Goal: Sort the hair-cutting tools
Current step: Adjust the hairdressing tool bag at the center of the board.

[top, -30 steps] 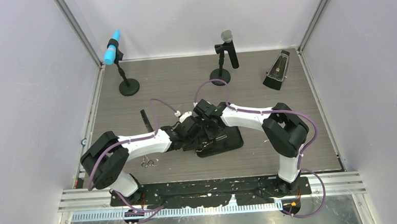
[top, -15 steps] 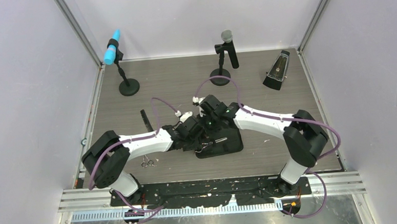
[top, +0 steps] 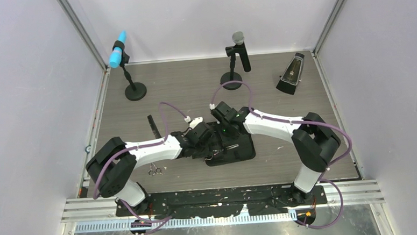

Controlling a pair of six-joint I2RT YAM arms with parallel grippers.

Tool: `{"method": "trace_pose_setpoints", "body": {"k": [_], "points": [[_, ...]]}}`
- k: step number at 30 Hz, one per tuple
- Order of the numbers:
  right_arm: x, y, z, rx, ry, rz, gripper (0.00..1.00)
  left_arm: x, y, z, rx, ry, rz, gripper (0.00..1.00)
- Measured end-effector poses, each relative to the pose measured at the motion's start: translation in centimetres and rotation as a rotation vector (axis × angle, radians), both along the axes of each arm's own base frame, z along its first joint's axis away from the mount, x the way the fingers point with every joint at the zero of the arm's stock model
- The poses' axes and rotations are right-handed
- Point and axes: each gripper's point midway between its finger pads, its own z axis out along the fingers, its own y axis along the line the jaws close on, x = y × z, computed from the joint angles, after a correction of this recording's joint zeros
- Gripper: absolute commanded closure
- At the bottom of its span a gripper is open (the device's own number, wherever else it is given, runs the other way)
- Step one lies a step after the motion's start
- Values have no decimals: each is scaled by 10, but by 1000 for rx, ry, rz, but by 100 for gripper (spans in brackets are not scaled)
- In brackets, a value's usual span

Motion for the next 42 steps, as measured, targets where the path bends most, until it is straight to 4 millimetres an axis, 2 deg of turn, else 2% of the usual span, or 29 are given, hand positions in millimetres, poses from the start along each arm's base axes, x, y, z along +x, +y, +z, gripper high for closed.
{"method": "trace_pose_setpoints", "body": {"k": [5, 12, 24, 32, 35, 37, 40, 42], "points": [[-6, -13, -22, -86, 50, -10, 63, 0, 0, 0, 1, -1, -2, 53], [-1, -12, -32, -106, 55, -17, 59, -2, 1, 1, 11, 1, -7, 53], [-9, 4, -29, -29, 102, 18, 55, -3, 2, 1, 23, 3, -13, 53], [-8, -2, -31, -85, 88, 1, 55, -4, 2, 1, 27, 3, -15, 53], [-7, -3, -33, -101, 89, -5, 61, -4, 2, 1, 27, 2, -16, 53], [-7, -3, -34, -110, 92, -9, 70, -4, 2, 1, 28, 2, -16, 53], [-5, -4, -37, -128, 96, -11, 91, -4, 2, 1, 30, -2, -15, 53], [-4, -4, -37, -127, 97, -12, 94, -4, 3, 1, 31, -2, -14, 53]]}}
